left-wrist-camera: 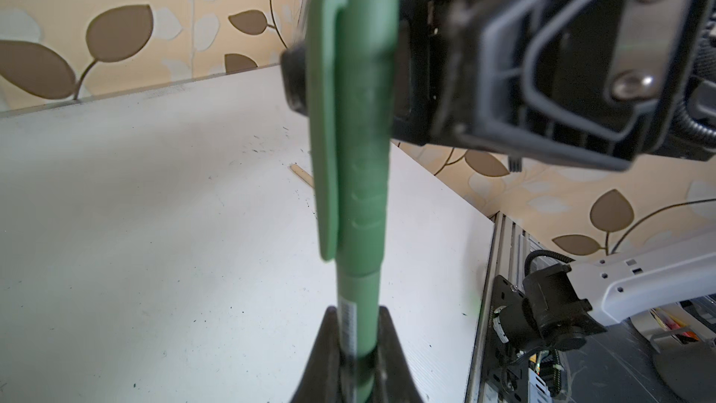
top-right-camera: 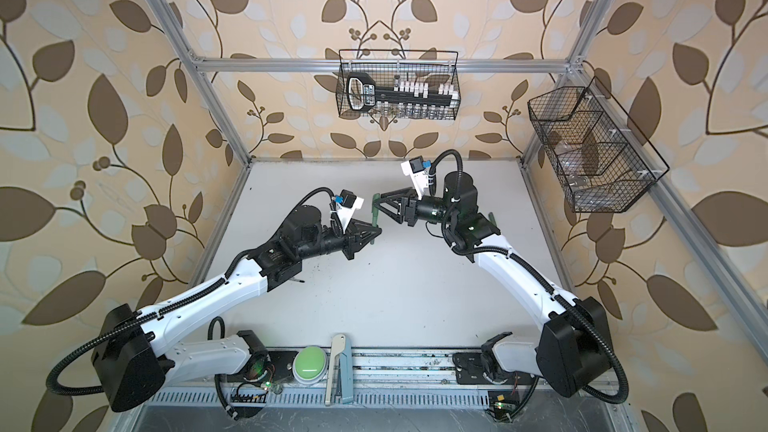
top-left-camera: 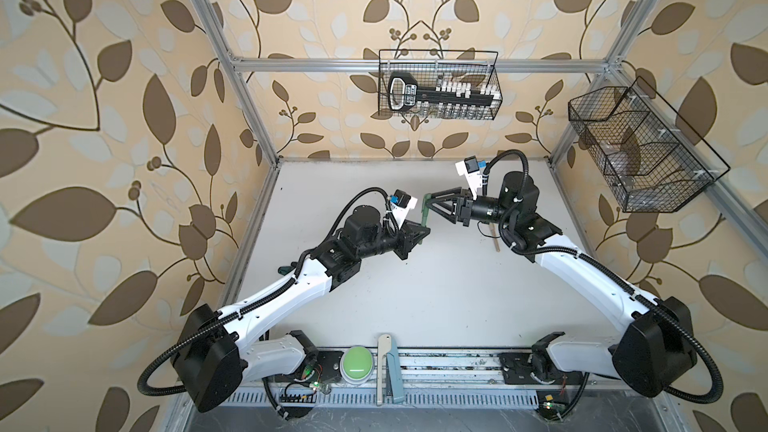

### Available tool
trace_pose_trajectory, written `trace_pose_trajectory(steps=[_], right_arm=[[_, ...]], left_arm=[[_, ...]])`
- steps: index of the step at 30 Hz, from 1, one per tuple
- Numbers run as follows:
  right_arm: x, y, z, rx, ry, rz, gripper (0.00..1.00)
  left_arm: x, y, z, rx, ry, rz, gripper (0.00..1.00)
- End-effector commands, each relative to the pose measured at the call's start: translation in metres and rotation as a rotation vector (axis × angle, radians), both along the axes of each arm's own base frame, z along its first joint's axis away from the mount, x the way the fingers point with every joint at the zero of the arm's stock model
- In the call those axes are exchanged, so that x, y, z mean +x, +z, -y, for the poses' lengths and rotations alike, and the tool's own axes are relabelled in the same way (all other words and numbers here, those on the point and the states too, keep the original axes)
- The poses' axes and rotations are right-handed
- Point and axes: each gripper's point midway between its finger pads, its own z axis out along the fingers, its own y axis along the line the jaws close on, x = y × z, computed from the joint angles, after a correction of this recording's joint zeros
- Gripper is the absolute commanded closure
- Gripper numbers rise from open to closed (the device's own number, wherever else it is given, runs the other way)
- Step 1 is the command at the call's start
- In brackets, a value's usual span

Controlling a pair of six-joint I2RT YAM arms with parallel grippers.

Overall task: Insert the pens into the pen caps
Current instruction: 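Press the cap firmly onto the pen while the left gripper holds the barrel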

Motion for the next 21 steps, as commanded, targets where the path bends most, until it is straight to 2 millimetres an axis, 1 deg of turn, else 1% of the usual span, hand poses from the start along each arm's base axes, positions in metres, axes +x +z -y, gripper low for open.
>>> trace_pose_trajectory(steps=[1, 4, 6, 7, 11, 12, 13, 14, 16, 18, 21], right_arm=[[-0.003, 0.010, -0.007, -0.002, 0.030, 0.028, 0.51], [-0.002, 0.006, -0.011, -0.019, 0.042, 0.017, 0.52], [-0.001, 0.005, -0.013, -0.017, 0.050, 0.012, 0.55], [-0.001, 0.004, -0.014, -0.016, 0.054, 0.010, 0.60], [-0.005, 0.003, -0.017, -0.014, 0.075, 0.006, 0.87], [-0.005, 0.001, -0.017, -0.017, 0.077, 0.004, 0.91], [-0.006, -0.001, -0.018, -0.022, 0.080, -0.003, 0.95], [-0.006, -0.003, -0.017, -0.028, 0.081, -0.005, 0.99], [-0.007, -0.008, -0.016, -0.038, 0.082, -0.012, 1.00], [-0.008, -0.008, -0.015, -0.039, 0.081, -0.015, 1.00], [-0.010, -0.005, -0.012, -0.038, 0.074, -0.007, 1.00]], left_arm=[[-0.004, 0.024, 0.004, -0.054, -0.025, 0.053, 1.00], [-0.004, 0.025, 0.005, -0.055, -0.029, 0.055, 1.00], [-0.005, 0.025, 0.006, -0.055, -0.035, 0.053, 1.00], [-0.004, 0.025, 0.006, -0.053, -0.033, 0.052, 1.00], [-0.002, 0.025, 0.006, -0.050, -0.023, 0.053, 1.00], [-0.001, 0.026, 0.005, -0.051, -0.018, 0.054, 1.00], [0.001, 0.028, 0.005, -0.056, -0.008, 0.057, 0.94], [0.003, 0.031, 0.004, -0.063, 0.006, 0.060, 0.82], [0.006, 0.036, 0.005, -0.080, 0.015, 0.069, 0.81], [0.009, 0.041, 0.006, -0.099, 0.022, 0.077, 0.78], [0.011, 0.044, 0.008, -0.104, 0.021, 0.084, 0.79]])
